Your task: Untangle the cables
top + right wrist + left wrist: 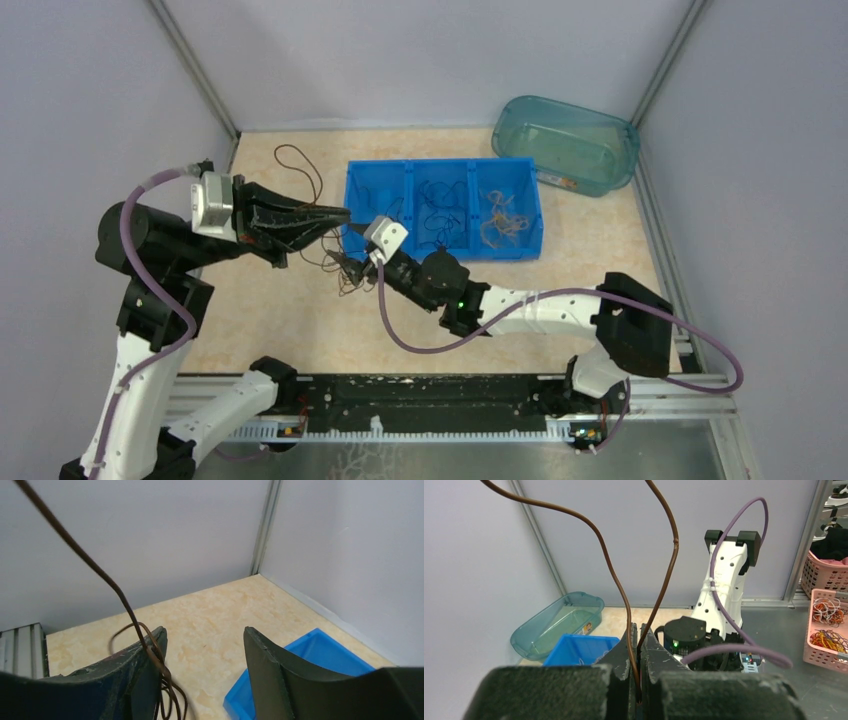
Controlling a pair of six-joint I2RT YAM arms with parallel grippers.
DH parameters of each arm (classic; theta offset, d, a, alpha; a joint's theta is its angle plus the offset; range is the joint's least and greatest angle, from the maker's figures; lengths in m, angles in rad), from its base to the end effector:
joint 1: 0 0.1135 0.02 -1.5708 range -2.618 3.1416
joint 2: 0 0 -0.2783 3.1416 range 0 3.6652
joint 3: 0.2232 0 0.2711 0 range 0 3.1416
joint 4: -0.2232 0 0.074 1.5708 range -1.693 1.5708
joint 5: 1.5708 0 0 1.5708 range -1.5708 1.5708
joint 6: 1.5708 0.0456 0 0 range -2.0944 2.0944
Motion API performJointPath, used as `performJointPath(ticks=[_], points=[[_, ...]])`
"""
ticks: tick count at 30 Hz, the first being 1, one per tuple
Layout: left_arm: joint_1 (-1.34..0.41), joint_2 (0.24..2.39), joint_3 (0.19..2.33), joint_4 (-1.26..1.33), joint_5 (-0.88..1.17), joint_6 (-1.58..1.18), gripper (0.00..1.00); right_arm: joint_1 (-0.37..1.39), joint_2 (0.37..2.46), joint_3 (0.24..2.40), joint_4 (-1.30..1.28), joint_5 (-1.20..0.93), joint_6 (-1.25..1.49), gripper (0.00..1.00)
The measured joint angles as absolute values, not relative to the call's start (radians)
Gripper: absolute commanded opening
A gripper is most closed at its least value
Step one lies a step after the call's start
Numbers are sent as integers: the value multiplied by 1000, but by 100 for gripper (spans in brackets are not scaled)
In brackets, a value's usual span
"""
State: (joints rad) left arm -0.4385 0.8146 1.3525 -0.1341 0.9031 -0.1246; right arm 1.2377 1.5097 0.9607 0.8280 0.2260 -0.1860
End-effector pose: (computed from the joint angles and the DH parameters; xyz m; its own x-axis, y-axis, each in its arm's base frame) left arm 0.0929 -0.0831 0.5431 0.2391 -0.1971 -0.9508 0.9538 0.2313 0.1919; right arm 0.1318 0.3498 0.3371 0.2458 0.1592 -0.9562 -0.8192 0.5614 -0.1171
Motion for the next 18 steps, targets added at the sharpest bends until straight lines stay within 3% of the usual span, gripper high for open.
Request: performJointPath(ticks=[4,10,18], points=[[-439,845,1413,-143,911,-131,0,1246,1520,899,852,210,-156,52],[-437,875,1485,-188,916,-130,0,1255,1506,751,965,197,-72,33],[-437,908,1515,-229,909,-107,0,1261,1448,573,1080,219,38,32]])
